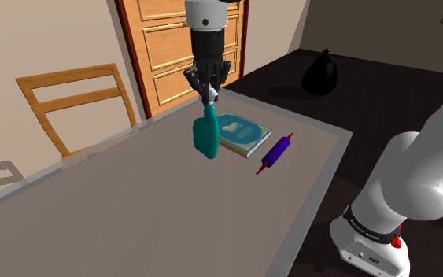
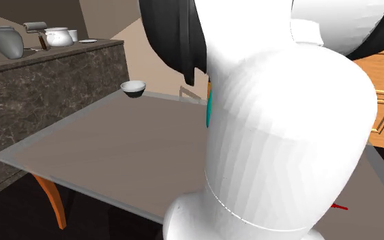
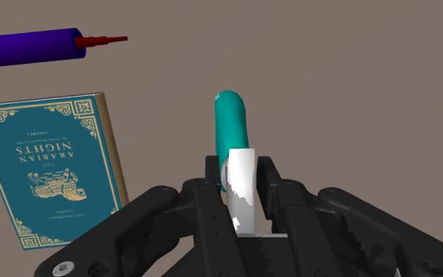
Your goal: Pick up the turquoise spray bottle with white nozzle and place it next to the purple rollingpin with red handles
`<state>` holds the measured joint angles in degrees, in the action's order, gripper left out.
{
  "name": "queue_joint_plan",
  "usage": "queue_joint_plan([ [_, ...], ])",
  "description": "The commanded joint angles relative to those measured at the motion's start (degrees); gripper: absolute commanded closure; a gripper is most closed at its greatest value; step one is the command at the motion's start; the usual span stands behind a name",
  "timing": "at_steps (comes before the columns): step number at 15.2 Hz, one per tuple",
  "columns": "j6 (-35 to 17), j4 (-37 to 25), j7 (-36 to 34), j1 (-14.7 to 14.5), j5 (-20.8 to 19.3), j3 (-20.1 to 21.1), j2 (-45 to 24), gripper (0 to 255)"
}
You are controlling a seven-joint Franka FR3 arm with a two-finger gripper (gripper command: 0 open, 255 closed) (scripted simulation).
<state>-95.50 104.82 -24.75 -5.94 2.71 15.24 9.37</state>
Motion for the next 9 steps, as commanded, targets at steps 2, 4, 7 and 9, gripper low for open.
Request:
queue_joint_plan([
  [2, 1.93, 4.25, 2.96, 0.78, 1.14, -1.88, 6.25, 255],
  [4, 3.35, 6.63, 4.72, 1.12, 1.54, -3.18, 10.04, 255],
  [7, 5.82, 9.63, 7.29, 1.54, 1.71, -5.28, 15.44, 255],
  [9, 7.67, 11.25, 8.97, 1.8, 1.55, -6.74, 18.85, 255],
])
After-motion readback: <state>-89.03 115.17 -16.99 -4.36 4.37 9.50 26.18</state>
